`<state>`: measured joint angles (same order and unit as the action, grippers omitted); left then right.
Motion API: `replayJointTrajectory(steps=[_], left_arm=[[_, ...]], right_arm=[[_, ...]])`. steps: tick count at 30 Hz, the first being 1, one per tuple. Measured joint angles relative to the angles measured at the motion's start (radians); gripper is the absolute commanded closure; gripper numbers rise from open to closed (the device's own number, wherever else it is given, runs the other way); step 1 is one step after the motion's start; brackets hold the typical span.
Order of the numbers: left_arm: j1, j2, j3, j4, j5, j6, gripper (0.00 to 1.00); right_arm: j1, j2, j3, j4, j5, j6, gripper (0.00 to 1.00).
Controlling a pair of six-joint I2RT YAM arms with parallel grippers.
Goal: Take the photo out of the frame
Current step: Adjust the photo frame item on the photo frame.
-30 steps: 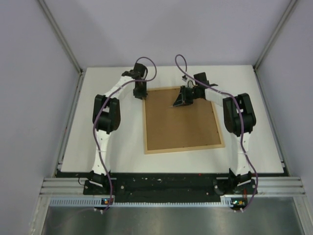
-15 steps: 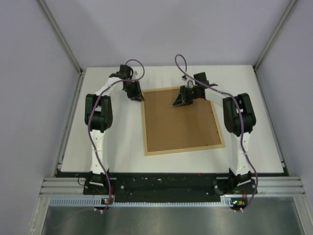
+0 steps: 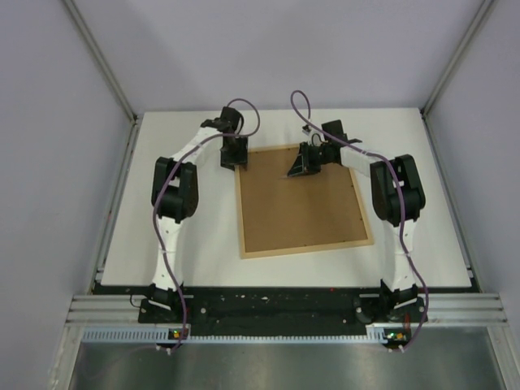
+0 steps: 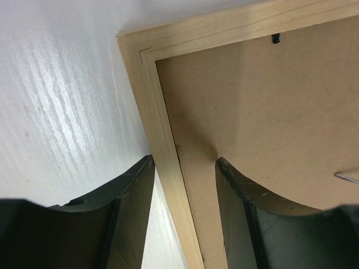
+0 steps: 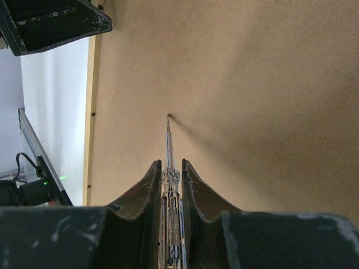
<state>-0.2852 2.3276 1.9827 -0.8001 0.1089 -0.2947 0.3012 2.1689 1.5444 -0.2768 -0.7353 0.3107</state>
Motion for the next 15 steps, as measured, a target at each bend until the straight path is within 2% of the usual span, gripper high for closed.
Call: replayJointTrajectory(steps=[4,8,12,15], left_arm=[[-0.015,0.001,0.016,-0.023,-0.080,0.011,0.63],[-0.016,0.001,0.039,-0.029,-0.138,0.023,0.70],[-0.016,0.001,0.043,-0.032,-0.170,0.033,0.70],[-0.017,0.001,0.043,-0.034,-0.178,0.036,0.64]], right_arm=[[0.001,0.000,0.000,0.000,0.000,0.000,1.00],[0.002,0.000,0.000,0.000,0.000,0.000,1.00],[0.002,0.000,0.000,0.000,0.000,0.000,1.00],[0.002,0.000,0.000,0.000,0.000,0.000,1.00]])
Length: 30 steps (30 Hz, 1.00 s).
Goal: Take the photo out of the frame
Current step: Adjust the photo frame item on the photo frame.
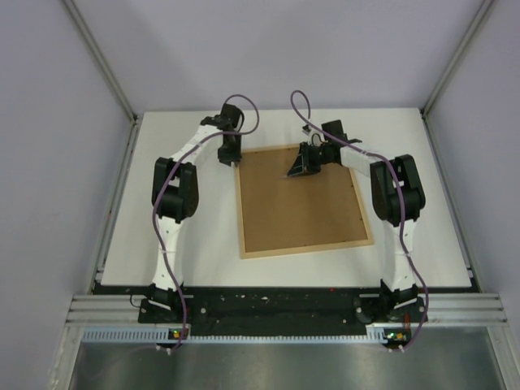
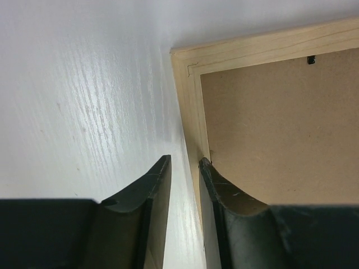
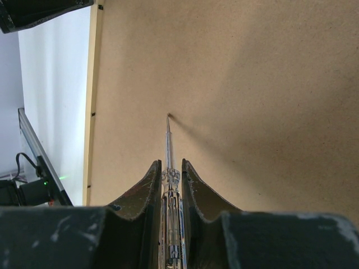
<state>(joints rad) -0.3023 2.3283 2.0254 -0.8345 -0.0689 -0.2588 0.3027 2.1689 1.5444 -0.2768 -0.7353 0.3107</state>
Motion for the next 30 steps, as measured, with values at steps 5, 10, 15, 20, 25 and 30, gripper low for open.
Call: replayJointTrajectory(steps=[5,10,15,20,25,30], left_arm=[[-0.002,0.000,0.000,0.000,0.013,-0.002,0.56],[-0.006,0.000,0.000,0.008,0.036,-0.004,0.56],[-0.027,0.002,0.004,-0.002,0.008,0.002,0.58],[-0.051,0.018,0.022,-0.012,-0.042,0.013,0.62],[-0.053,0.020,0.024,-0.015,-0.071,0.024,0.69],[-0.053,0.022,0.024,-0.015,-0.082,0.027,0.69]], right_arm=[[0.000,0.000,0.000,0.000,0.000,0.000,1.00],[0.000,0.000,0.000,0.000,0.000,0.000,1.00],[0.000,0.000,0.000,0.000,0.000,0.000,1.00],[0.000,0.000,0.000,0.000,0.000,0.000,1.00],[0.001,0.000,0.000,0.000,0.000,0.000,1.00],[0.001,0.000,0.000,0.000,0.000,0.000,1.00]])
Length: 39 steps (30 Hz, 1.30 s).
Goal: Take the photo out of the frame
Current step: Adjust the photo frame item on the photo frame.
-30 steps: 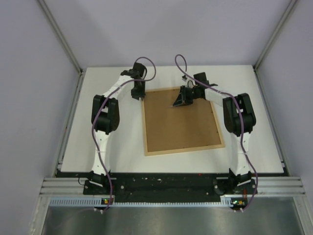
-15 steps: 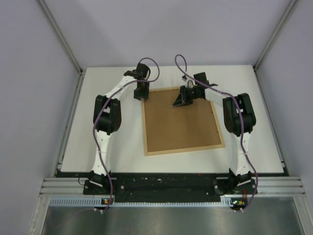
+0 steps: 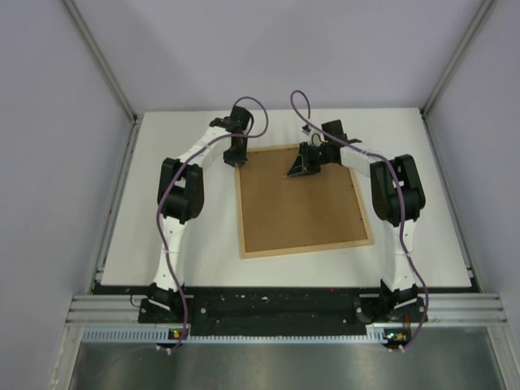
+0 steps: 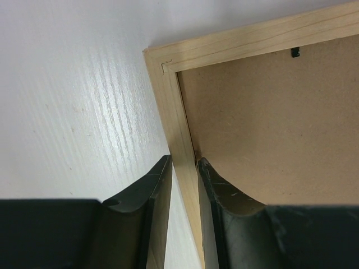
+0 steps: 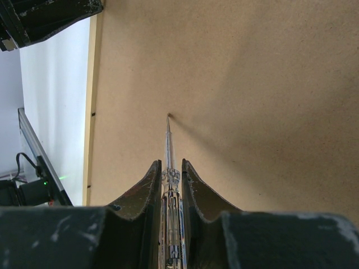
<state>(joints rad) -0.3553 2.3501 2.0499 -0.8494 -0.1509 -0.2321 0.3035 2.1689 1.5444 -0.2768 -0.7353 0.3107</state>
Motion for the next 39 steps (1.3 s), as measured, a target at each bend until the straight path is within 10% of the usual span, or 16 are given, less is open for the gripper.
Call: replayJointTrajectory(steps=[9,22,29,39], left_arm=[[-0.001,0.009,0.003,0.001,0.003,0.000,0.65],[-0.015,0.015,0.011,-0.005,-0.050,0.010,1.00],[-0.010,0.008,-0.006,0.011,-0.042,-0.002,1.00],[0.127,-0.107,-0.232,0.220,0.291,-0.121,1.00]], right_arm=[[0.000,0.000,0.000,0.000,0.000,0.000,1.00],[0.000,0.000,0.000,0.000,0.000,0.000,1.00],[0.000,0.000,0.000,0.000,0.000,0.000,1.00],[0.001,0.000,0.000,0.000,-0.007,-0.001,1.00]])
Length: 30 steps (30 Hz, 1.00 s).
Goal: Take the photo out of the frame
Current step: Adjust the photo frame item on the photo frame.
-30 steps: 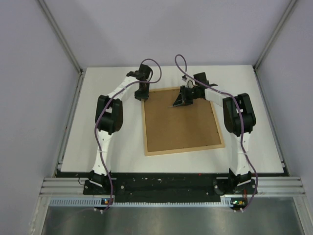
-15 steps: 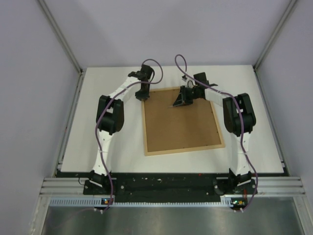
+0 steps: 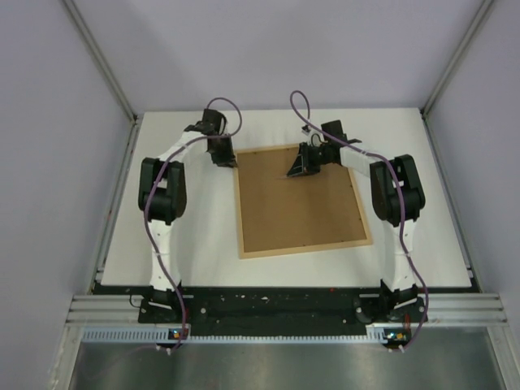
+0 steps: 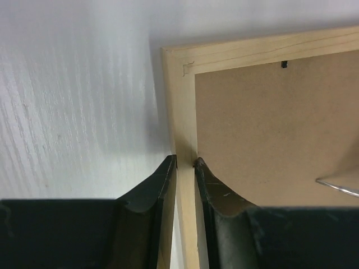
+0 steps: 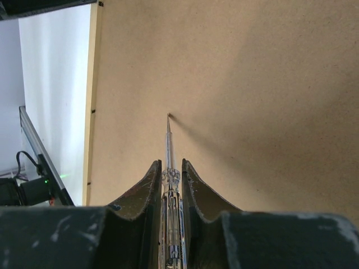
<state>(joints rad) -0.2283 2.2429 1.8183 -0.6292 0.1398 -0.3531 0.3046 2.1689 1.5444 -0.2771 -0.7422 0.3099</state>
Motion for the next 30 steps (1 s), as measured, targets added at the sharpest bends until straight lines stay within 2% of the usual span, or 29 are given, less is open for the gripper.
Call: replayJointTrajectory(steps=[4,9,13,17,19,25,30], left_arm=[[0.083,-0.012,-0.063,0.065,0.160,-0.069,1.00],[0.146,-0.016,-0.116,0.111,0.288,-0.117,0.98],[0.149,-0.014,-0.079,0.079,0.319,-0.105,0.65],[0.121,-0.007,0.076,-0.012,0.232,-0.040,0.39],[0.099,0.002,0.174,-0.054,0.151,0.003,0.33],[0.010,0.079,0.375,-0.079,-0.121,0.167,0.29],[-0.065,0.179,0.420,-0.063,-0.268,0.304,0.29]], right_arm=[[0.000,0.000,0.000,0.000,-0.002,-0.001,1.00],[0.000,0.000,0.000,-0.001,-0.005,-0.002,1.00],[0.000,0.000,0.000,-0.003,-0.009,-0.001,1.00],[0.000,0.000,0.000,-0.010,-0.008,-0.005,1.00],[0.000,-0.002,0.000,-0.024,-0.008,-0.023,1.00],[0.001,-0.066,-0.031,-0.104,0.055,-0.140,1.00],[-0.003,-0.153,-0.092,-0.166,0.130,-0.233,1.00]])
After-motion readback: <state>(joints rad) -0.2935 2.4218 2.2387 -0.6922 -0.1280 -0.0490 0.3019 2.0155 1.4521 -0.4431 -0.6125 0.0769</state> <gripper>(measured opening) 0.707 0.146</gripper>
